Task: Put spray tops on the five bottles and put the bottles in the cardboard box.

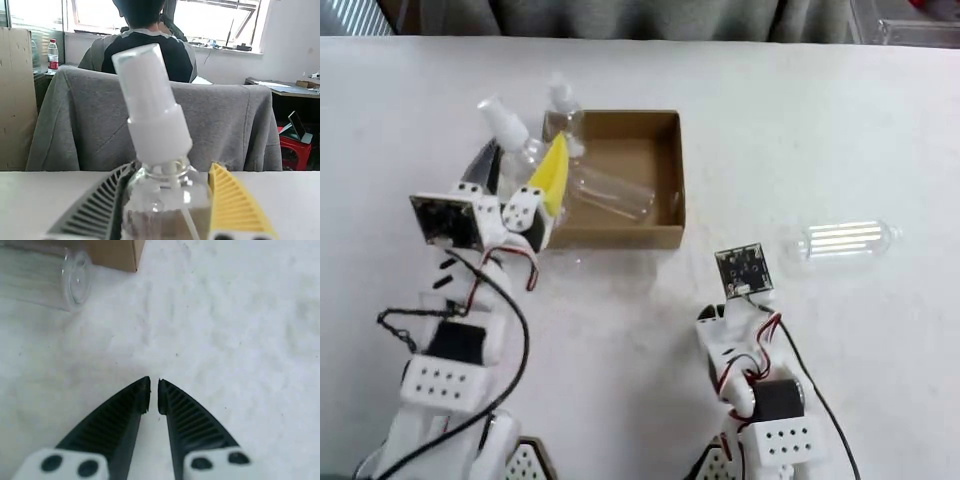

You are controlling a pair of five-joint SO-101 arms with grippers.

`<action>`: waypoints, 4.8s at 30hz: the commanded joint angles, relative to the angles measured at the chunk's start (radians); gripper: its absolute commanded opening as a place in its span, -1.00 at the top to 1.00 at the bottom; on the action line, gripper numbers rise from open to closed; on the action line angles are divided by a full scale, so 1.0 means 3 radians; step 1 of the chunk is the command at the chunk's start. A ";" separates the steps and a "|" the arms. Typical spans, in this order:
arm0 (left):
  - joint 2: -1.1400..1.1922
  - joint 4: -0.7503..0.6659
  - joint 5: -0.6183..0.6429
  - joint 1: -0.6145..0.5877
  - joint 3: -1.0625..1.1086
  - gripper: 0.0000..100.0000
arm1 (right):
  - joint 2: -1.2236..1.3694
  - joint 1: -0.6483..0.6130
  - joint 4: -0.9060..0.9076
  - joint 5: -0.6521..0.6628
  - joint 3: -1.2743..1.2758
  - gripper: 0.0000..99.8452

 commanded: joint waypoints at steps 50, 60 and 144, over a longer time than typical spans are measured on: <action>-0.1199 0.3048 -0.0378 -0.0499 0.0895 0.95 | 0.1501 0.0243 0.0754 0.1734 -0.2322 0.97; -0.0407 0.2767 -0.0389 -0.0519 0.0706 0.95 | 0.3332 -0.0238 0.0918 0.1724 -0.3943 0.97; -0.0407 0.2521 -0.0557 -0.0800 0.0798 0.95 | 0.7020 -0.1363 -0.0095 0.1391 -0.6102 0.88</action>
